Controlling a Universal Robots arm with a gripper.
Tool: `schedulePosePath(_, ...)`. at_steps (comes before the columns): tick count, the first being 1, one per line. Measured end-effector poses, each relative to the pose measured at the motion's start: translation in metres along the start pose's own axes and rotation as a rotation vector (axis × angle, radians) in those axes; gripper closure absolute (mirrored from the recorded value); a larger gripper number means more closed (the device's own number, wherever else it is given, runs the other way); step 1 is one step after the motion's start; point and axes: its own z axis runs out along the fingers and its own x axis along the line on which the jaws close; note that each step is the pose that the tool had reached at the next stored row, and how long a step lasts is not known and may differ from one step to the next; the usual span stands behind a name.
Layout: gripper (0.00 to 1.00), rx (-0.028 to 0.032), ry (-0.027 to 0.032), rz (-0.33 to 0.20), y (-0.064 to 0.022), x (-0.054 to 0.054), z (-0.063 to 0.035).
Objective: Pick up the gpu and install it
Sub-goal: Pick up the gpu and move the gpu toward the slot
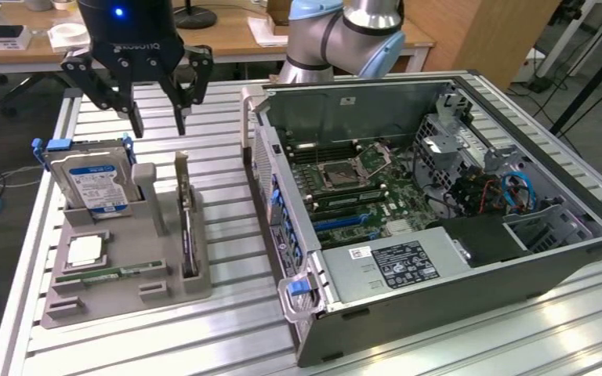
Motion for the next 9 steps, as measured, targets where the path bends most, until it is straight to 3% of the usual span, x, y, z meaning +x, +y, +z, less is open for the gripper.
schedulePosePath(9,0.47,-0.0001,-0.0002,0.000,-0.0059,-0.0010,0.0046)
